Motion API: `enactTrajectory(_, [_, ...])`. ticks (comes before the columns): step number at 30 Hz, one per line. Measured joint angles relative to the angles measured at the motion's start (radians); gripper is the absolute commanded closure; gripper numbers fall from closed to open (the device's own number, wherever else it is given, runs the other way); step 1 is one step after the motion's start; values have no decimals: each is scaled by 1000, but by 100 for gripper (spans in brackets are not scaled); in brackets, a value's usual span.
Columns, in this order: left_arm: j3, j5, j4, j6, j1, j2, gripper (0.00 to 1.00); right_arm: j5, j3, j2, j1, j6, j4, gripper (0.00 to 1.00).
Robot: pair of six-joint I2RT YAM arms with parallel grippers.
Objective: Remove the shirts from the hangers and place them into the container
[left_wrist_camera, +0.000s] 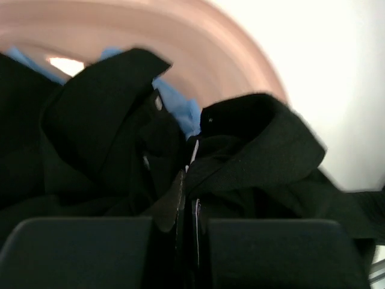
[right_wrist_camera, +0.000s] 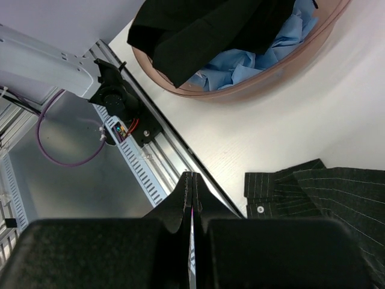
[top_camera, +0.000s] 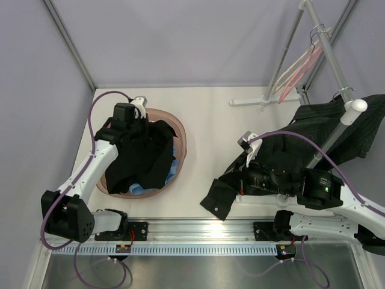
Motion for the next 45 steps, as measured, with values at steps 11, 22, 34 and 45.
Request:
enactTrajectory(11, [-76,-93,-81,6,-2,-23,44,28,-29,-28,0,3,-13,100])
enactTrajectory(22, [201,16,-37,40,-30,-277,47,24,-251,-43,0,63,8,100])
enactTrajectory(34, [846,55,-80,214,-632,200,46,3,-430,5,0,178,128,100])
enactTrajectory(45, [760,161,10,229,-716,224,46,-42,-564,29,0,245,257,100])
